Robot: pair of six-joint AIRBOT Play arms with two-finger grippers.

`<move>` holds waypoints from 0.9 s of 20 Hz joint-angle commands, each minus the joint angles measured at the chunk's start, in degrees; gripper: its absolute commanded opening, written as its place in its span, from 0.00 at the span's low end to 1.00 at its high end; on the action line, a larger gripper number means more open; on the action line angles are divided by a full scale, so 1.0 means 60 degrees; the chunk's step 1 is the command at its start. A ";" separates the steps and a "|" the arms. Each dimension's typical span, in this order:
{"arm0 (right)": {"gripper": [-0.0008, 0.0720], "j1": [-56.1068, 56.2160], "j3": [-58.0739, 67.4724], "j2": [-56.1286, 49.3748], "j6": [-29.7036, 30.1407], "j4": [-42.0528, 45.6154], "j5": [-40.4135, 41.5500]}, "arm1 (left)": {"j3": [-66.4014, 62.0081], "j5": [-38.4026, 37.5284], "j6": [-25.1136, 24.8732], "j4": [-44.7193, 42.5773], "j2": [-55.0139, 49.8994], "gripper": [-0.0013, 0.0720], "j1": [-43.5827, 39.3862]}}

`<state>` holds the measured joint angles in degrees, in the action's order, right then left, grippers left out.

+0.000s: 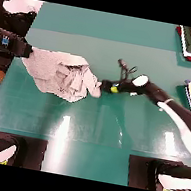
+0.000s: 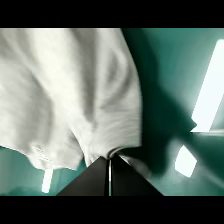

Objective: Fold the shirts.

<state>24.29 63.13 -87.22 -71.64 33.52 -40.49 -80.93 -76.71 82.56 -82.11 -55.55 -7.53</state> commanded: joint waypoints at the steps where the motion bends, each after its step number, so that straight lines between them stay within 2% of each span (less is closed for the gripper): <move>1: 0.02 -0.1104 0.0029 0.1902 0.0255 -0.0062 -0.0153 | -0.0506 0.0448 0.0033 -0.0033 0.0007 0.05 0.0004; 4: 0.02 -0.2546 0.0780 0.3625 0.0313 -0.0040 -0.1461 | -0.2120 0.0710 0.0026 -0.0022 0.0007 0.05 0.0004; 7: 0.02 -0.3850 0.2623 0.4856 0.0306 -0.0044 -0.2692 | -0.4459 0.0685 0.0015 0.0084 0.0025 0.05 0.0004; 11: 0.02 -0.5519 0.4841 0.6291 -0.0087 0.0477 -0.3417 | -0.7275 0.0739 -0.0007 0.0783 0.0069 0.05 0.0004; 15: 0.02 -0.7734 0.6437 0.7304 -0.0998 0.2138 -0.4743 | -0.7515 0.1384 -0.0007 0.2065 0.0794 0.05 0.0004; 18: 0.02 -0.9362 0.7493 0.7329 -0.1435 0.2535 -0.5839 | -0.7581 0.1898 -0.0015 0.2929 0.0991 0.05 0.0004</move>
<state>-23.20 101.89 -44.71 -76.77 44.47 -68.62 -124.97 -68.51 82.61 -70.15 -50.96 -7.53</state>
